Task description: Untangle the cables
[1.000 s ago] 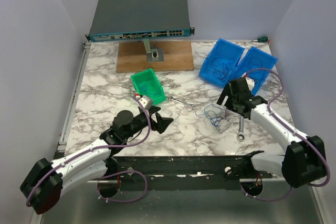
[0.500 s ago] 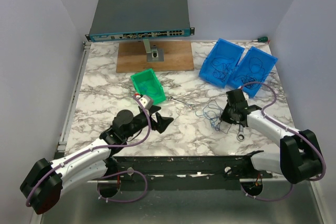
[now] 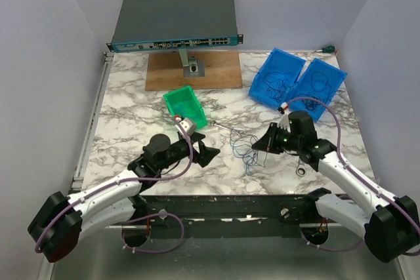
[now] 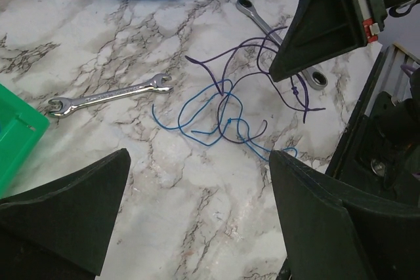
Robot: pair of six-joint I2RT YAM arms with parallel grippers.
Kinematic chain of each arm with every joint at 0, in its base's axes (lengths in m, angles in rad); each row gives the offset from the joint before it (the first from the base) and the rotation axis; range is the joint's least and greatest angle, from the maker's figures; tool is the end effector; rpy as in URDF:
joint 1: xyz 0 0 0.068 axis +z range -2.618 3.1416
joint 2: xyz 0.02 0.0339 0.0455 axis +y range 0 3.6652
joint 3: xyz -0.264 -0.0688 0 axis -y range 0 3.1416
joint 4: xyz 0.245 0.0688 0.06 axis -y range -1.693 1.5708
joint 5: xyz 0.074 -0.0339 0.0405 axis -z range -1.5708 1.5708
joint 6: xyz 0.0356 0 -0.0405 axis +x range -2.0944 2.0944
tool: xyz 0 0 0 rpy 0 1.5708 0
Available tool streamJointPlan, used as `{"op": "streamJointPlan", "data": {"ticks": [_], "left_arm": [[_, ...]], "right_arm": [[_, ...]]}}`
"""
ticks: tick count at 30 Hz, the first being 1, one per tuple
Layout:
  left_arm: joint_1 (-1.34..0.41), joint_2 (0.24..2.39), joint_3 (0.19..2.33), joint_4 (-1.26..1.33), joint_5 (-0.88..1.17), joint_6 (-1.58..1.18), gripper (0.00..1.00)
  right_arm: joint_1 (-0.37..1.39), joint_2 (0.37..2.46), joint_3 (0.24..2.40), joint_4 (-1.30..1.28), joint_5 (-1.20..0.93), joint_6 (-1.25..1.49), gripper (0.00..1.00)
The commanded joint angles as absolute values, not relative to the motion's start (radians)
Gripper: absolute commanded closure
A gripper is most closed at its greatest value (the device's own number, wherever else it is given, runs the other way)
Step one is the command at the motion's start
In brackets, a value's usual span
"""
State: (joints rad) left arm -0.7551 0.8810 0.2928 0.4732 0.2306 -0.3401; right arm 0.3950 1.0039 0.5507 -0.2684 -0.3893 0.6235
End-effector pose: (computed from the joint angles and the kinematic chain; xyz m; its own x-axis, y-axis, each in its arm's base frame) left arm 0.1379 -0.1410 0.2186 -0.3565 -0.1104 -0.9277 0.7570 0.5479 -0.3561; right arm 0.1841 0.0914 0.2122 -0.8564 0.2282 -0.4631 -0.1465 0.7527 0.6419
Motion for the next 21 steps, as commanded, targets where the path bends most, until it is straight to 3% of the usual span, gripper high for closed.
{"op": "streamJointPlan", "data": {"ticks": [1, 6, 13, 21], "left_arm": [[-0.761, 0.935, 0.344, 0.475, 0.293, -0.334, 0.1], [-0.764, 1.026, 0.385, 0.461, 0.318, -0.339, 0.07], [-0.774, 1.129, 0.456, 0.383, 0.273, -0.345, 0.07], [-0.81, 1.246, 0.546, 0.298, 0.219, -0.312, 0.06]], "right_arm": [[0.403, 0.945, 0.599, -0.271, -0.519, 0.589, 0.99], [0.402, 0.912, 0.659, -0.315, -0.471, 0.592, 0.99], [0.403, 0.846, 0.755, -0.424, 0.034, 0.65, 0.99], [0.403, 0.851, 0.862, -0.404, 0.094, 0.642, 0.99]]}}
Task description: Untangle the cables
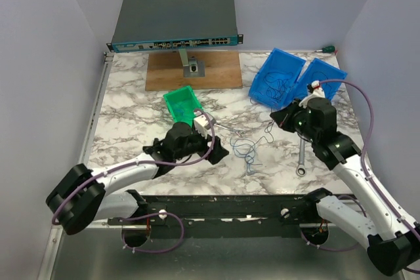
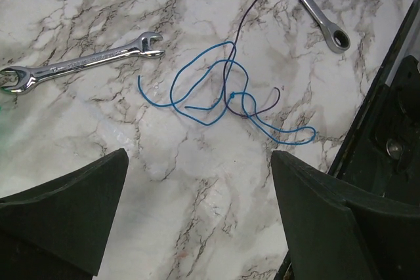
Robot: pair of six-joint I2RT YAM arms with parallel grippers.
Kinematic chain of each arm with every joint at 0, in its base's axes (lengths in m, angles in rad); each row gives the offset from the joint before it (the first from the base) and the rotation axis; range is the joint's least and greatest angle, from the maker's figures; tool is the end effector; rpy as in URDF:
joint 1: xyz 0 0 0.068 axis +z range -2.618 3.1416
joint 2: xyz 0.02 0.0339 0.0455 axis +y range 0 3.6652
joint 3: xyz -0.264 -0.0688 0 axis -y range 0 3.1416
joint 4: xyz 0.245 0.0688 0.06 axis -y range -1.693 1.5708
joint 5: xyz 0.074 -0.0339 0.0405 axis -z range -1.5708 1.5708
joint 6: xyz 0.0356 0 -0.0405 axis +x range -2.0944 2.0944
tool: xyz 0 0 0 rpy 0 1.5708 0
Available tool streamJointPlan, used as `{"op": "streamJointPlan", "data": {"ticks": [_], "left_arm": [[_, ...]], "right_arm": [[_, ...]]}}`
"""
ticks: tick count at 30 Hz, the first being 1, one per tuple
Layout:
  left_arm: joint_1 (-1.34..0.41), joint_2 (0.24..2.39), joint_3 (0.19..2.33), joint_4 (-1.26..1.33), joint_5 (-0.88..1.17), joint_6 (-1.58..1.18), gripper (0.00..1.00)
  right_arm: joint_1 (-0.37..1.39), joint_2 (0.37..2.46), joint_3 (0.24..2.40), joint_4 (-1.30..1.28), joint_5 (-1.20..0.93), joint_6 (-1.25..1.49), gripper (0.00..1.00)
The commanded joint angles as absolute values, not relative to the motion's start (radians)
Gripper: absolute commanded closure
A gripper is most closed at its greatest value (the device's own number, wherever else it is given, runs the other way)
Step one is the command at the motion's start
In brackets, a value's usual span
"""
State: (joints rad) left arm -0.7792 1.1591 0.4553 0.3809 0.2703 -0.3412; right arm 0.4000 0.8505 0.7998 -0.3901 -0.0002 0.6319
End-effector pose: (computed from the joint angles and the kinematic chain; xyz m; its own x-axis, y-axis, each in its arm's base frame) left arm 0.1660 -0.1773 0.2083 -0.4996 0.0402 -0.8653 0.7324 0.5530 -0.3972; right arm 0.1775 0.0751 0.3127 -0.5472 0.4099 -0.7297 -0.0822 0.8413 0.5343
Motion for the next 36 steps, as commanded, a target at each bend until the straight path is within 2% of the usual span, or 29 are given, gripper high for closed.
{"op": "streamJointPlan", "data": {"ticks": [1, 8, 18, 25, 27, 33, 36], "left_arm": [[-0.82, 1.288, 0.577, 0.25, 0.208, -0.304, 0.06], [-0.904, 1.506, 0.789, 0.055, 0.102, -0.276, 0.04], [-0.934, 1.743, 1.019, -0.135, 0.025, -0.273, 0.04], [-0.941, 1.904, 1.165, -0.313, 0.008, -0.28, 0.14], [-0.945, 1.932, 1.189, -0.347, 0.008, -0.273, 0.25], [-0.945, 1.936, 1.197, -0.384, 0.008, -0.266, 0.99], [-0.945, 1.835, 1.113, -0.31, 0.008, -0.272, 1.0]], "right_arm": [[0.403, 0.853, 0.868, -0.403, 0.092, 0.642, 1.0], [0.402, 0.849, 0.842, -0.383, 0.069, 0.665, 0.99], [0.403, 0.807, 0.812, -0.374, 0.071, 0.691, 0.99], [0.403, 0.775, 0.833, -0.397, 0.104, 0.702, 0.99], [0.403, 0.761, 0.836, -0.41, 0.142, 0.707, 0.99], [0.402, 0.715, 0.848, -0.479, 0.352, 0.748, 0.99], [0.403, 0.725, 0.89, -0.522, 0.464, 0.742, 0.99]]}}
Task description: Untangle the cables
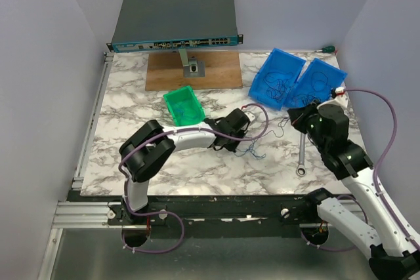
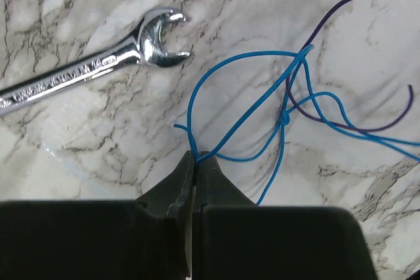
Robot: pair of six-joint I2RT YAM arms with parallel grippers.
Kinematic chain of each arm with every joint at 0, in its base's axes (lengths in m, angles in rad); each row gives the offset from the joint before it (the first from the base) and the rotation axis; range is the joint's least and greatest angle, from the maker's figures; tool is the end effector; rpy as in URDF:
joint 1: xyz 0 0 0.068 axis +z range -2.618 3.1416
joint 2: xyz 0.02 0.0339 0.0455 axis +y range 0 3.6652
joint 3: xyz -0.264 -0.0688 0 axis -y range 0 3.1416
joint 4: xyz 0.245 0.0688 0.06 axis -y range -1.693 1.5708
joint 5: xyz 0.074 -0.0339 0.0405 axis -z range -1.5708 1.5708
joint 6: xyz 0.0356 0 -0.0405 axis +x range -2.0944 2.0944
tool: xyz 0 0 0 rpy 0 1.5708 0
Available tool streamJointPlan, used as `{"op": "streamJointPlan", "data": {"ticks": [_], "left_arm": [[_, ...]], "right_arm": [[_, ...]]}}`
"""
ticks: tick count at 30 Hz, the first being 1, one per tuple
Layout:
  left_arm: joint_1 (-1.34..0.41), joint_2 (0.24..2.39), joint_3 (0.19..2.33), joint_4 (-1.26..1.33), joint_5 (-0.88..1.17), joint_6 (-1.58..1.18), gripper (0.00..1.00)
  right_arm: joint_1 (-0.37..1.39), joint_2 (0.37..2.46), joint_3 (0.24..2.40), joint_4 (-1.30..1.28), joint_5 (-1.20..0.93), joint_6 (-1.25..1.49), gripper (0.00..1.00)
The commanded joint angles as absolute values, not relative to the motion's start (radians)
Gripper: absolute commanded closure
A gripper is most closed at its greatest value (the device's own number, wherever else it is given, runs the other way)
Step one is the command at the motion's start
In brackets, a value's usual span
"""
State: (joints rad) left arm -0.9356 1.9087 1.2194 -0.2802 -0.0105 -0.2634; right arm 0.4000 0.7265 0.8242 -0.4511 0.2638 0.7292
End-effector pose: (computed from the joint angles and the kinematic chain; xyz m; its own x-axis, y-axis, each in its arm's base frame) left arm 0.2357 -0.3191 0.1627 -0.6810 0.4852 -0.5485 0.6464 0.7503 -0.1389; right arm 0.1531 0.0547 0.3350 -0.3381 0.5554 -0.7597 0.1001 0.8239 0.5578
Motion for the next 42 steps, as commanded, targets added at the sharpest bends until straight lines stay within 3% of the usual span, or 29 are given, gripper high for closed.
{"op": "streamJointPlan", "data": {"ticks": [1, 9, 16, 22, 28, 36, 42], "left_arm": [[-0.945, 1.797, 1.076, -0.278, 0.008, -0.272, 1.0], [-0.902, 1.323, 0.775, -0.138, -0.122, -0.374, 1.0], [-0.672, 0.918, 0.604, -0.188, -0.125, -0.507, 1.0], [-0.56, 0.576, 0.435, -0.14, -0.329, -0.607, 1.0], [-0.485, 0.565, 0.426, -0.115, -0.331, -0.646, 1.0], [-0.483, 0.867, 0.618, -0.105, -0.28, -0.577, 1.0], [-0.483, 1.103, 0.781, -0.129, -0.352, -0.474, 1.0]], "right_arm": [[0.403, 0.728, 0.901, -0.53, 0.504, 0.738, 0.99], [0.402, 0.778, 0.999, -0.49, 0.703, 0.65, 0.99], [0.399, 0.875, 1.059, -0.435, 0.93, 0.618, 0.99], [0.397, 0.839, 1.051, -0.405, 1.046, 0.663, 0.99], [0.396, 0.81, 1.037, -0.315, 1.017, 0.579, 0.99], [0.396, 0.827, 1.005, -0.224, 0.824, 0.556, 0.99], [0.397, 0.855, 1.018, -0.189, 0.732, 0.56, 0.99]]}}
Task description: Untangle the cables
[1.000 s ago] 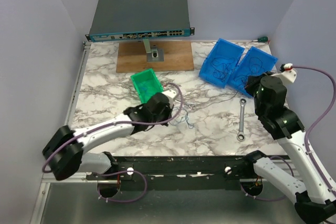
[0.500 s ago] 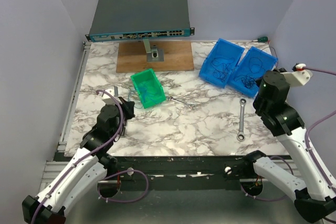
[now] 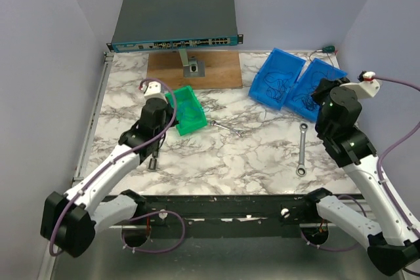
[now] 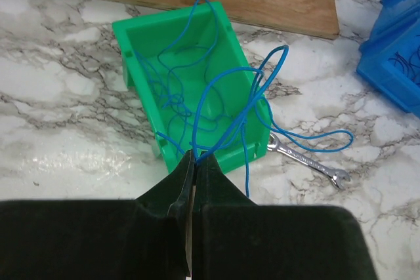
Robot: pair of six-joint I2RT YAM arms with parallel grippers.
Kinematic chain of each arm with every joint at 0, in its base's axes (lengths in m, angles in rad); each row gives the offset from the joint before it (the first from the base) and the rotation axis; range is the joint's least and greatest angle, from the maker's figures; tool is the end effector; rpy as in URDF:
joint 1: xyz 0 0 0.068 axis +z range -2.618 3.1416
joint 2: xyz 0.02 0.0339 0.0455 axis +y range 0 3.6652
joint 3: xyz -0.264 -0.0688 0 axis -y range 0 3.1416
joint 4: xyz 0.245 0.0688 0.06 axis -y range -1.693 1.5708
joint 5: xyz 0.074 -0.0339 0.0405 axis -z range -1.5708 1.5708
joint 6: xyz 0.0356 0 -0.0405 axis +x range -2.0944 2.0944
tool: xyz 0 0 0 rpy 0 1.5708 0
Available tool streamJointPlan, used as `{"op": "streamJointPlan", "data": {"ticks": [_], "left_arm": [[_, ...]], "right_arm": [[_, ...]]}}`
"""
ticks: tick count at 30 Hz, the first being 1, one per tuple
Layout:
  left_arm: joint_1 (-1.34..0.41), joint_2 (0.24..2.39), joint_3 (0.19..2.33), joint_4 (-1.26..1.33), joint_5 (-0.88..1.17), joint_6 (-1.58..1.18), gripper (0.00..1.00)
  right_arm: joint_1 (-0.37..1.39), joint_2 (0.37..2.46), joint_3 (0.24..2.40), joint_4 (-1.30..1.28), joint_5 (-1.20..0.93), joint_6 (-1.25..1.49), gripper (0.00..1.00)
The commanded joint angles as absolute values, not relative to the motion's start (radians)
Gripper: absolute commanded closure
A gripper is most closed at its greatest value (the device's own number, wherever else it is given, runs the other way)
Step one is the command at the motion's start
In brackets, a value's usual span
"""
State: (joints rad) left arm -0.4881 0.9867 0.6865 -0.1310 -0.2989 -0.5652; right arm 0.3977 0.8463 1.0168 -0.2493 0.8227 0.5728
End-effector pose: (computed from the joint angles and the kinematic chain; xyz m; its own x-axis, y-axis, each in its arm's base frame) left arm 0.2031 -0.0959 0.2735 -0.4252 -0.3537 -0.8331 -0.0188 0.9237 -0.3826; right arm 0.1707 0.0434 0.4042 0.1613 0.4677 -0.8691 0.3841 0.7814 0.4918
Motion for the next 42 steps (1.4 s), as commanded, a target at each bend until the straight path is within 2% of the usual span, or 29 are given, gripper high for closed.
{"op": "streamJointPlan", "data": {"ticks": [1, 8, 13, 17, 21, 32, 37, 42], "left_arm": [[-0.483, 1.135, 0.8, -0.141, -0.371, -0.459, 1.0], [-0.477, 1.404, 0.944, -0.214, -0.389, -0.416, 1.0], [-0.452, 1.561, 1.04, -0.291, -0.393, -0.411, 1.0], [-0.442, 1.607, 1.069, -0.312, -0.36, -0.408, 1.0], [-0.443, 1.585, 1.064, -0.306, -0.325, -0.405, 0.84], [-0.443, 1.476, 1.031, -0.31, -0.313, -0.399, 0.57], [-0.447, 1.363, 0.972, -0.259, -0.262, -0.387, 0.43], [-0.502, 1.229, 0.865, -0.161, -0.263, -0.377, 0.2]], "right_arm": [[0.397, 0.86, 1.019, -0.179, 0.713, 0.561, 0.99], [0.396, 0.904, 1.029, -0.094, 0.547, 0.543, 0.99], [0.397, 0.94, 1.031, -0.054, 0.525, 0.542, 0.99], [0.397, 0.967, 1.028, -0.038, 0.529, 0.535, 0.99], [0.397, 1.006, 1.039, -0.028, 0.52, 0.53, 0.99], [0.397, 1.175, 1.187, -0.033, 0.454, 0.53, 0.99], [0.396, 1.278, 1.289, -0.025, 0.486, 0.5, 0.99], [0.395, 1.383, 1.412, -0.033, 0.529, 0.453, 0.99]]}}
